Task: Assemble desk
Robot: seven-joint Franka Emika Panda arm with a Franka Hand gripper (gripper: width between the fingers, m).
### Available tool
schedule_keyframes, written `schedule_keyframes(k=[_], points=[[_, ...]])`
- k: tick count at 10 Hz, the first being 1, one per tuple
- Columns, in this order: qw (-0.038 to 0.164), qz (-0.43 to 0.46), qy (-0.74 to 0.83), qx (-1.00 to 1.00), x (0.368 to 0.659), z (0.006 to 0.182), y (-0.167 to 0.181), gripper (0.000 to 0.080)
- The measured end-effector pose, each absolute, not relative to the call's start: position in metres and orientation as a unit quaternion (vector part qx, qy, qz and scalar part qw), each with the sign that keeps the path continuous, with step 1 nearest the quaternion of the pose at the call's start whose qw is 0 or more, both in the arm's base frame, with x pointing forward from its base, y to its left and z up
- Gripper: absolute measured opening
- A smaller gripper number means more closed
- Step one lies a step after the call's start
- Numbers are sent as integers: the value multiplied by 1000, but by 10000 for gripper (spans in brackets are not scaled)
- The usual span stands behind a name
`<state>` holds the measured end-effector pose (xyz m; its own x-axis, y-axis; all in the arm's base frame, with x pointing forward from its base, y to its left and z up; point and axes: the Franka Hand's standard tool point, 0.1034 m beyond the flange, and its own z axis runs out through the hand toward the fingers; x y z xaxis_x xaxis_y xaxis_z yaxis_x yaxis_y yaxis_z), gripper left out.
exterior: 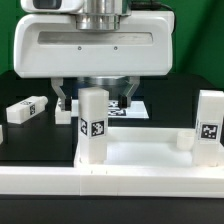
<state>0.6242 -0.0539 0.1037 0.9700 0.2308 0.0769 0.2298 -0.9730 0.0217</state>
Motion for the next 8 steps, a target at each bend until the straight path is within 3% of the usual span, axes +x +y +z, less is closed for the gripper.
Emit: schedule_keyframes(k=[3,5,8], points=[[12,38,158,987,624,104,-56,621],[11,38,149,988,624,104,-56,286],[10,38,123,992,624,104,-56,289]])
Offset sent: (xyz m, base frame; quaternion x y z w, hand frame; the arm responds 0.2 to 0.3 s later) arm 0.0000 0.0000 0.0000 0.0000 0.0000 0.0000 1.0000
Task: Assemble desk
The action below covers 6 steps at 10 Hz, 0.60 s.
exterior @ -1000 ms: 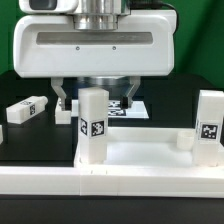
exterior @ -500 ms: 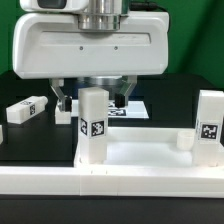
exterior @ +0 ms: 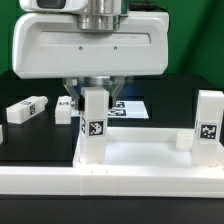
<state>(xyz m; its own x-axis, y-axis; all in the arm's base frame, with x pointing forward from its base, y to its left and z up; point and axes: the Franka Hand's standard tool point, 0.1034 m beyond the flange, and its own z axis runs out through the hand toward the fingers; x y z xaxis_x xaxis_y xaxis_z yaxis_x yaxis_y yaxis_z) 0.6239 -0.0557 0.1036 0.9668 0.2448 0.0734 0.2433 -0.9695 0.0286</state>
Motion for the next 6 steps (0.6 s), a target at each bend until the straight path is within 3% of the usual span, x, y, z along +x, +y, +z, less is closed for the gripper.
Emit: schedule_keyframes(k=[6], points=[[-16,41,-139,989,622,102,-59,290]])
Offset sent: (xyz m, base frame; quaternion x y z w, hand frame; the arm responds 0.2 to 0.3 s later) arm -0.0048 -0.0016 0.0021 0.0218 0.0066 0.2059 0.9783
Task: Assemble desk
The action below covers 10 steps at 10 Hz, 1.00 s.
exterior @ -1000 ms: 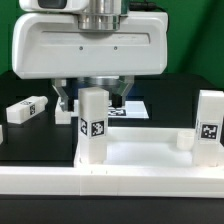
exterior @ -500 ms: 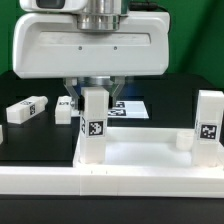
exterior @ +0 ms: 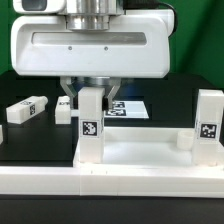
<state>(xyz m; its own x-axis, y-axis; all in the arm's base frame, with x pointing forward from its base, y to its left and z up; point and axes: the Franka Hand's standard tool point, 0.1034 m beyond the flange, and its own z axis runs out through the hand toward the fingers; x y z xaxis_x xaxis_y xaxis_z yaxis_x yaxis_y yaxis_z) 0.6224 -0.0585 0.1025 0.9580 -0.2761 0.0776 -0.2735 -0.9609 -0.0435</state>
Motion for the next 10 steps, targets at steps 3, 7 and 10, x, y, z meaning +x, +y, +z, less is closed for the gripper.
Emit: schedule_keyframes(k=[3,7,10], points=[[17,-35,208,-977,620,103,-60,301],[11,-28,280,-959,617,103,-64,323],[11,-28,282,-959,617,102,-63,569]])
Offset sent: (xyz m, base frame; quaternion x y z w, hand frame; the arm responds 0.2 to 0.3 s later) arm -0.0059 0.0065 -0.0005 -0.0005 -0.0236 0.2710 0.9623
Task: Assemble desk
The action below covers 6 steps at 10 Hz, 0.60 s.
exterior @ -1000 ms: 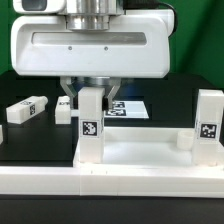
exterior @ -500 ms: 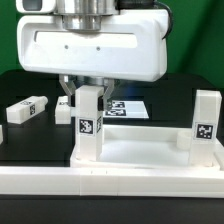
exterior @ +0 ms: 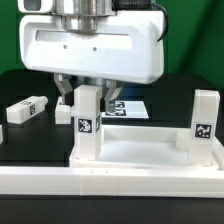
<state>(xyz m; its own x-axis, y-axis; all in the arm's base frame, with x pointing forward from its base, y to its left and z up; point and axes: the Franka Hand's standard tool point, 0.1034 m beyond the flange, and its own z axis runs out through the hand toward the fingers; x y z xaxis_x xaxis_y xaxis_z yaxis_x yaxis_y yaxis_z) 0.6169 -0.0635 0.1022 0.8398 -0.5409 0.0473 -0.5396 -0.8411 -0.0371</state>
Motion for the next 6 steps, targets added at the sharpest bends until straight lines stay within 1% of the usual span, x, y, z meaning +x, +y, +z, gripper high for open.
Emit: schedule_keyframes(k=[1,2,4,6], points=[[12,-28,282,-959,617,103,-63,569],[15,-29,287,-957,617,110,-61,633],[24,-30,300,-953,608,124,-52,645],[34,-30,330,-943,600,140,-34,648]])
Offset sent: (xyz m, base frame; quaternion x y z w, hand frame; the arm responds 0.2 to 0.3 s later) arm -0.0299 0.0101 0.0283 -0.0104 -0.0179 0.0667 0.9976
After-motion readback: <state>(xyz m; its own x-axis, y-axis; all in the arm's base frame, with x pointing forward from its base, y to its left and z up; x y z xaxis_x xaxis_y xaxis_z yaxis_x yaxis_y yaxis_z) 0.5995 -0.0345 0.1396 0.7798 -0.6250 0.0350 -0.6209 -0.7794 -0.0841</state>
